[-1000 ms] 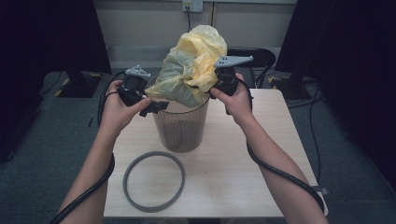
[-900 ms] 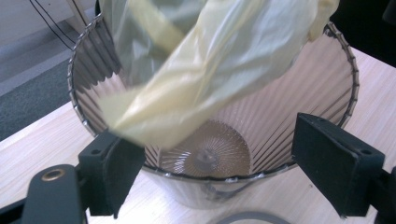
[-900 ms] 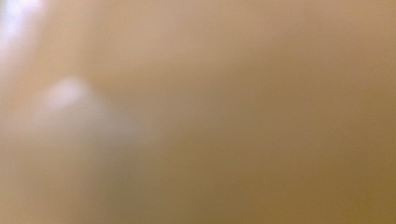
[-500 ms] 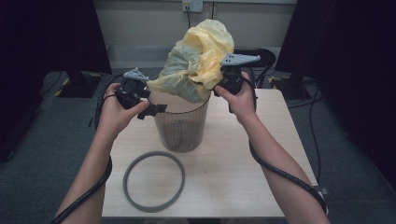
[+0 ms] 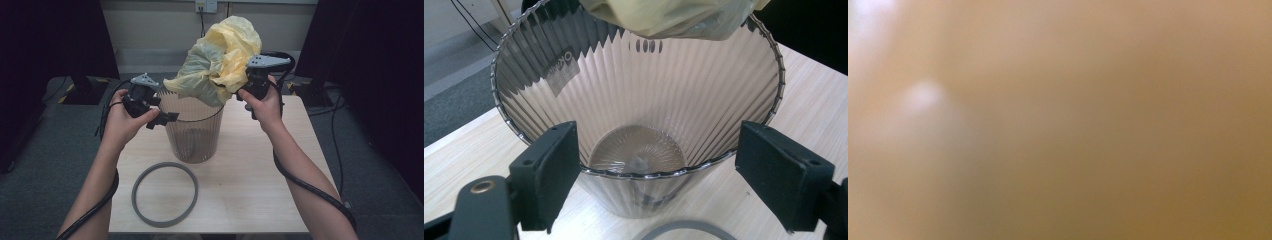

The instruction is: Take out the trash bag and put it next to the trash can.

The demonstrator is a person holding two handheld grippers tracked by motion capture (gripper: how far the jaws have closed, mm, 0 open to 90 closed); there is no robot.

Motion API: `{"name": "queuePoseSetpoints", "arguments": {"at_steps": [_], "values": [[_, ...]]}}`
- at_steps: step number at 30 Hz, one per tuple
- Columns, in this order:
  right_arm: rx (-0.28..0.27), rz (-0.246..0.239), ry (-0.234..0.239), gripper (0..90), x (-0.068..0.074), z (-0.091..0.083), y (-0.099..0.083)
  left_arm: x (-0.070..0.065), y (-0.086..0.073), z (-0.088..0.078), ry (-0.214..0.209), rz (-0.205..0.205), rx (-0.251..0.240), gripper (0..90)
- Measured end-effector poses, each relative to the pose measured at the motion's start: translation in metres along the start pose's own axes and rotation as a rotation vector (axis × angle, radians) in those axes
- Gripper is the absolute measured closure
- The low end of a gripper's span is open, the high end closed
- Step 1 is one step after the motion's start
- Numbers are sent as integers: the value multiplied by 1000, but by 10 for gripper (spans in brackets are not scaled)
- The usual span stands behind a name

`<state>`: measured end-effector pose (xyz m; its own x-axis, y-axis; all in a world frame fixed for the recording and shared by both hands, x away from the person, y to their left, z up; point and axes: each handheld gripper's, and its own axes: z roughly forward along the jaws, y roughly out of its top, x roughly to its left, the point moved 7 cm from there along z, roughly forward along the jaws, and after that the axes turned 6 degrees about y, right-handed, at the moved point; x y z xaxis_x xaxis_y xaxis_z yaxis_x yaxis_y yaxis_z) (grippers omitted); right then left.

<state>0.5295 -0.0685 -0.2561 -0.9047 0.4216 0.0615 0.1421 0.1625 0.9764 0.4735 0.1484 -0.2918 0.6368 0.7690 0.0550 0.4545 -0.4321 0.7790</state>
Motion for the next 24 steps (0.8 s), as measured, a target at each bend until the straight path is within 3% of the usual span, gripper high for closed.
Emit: {"name": "queuePoseSetpoints", "arguments": {"at_steps": [14,24], "values": [[-64,-1,-45,843,-6,-27,3,-5,-6,-7,-8,3,8,177],[-75,-1,-89,842,-14,-51,1,-12,-7,-8,-11,5,11,180]]}}
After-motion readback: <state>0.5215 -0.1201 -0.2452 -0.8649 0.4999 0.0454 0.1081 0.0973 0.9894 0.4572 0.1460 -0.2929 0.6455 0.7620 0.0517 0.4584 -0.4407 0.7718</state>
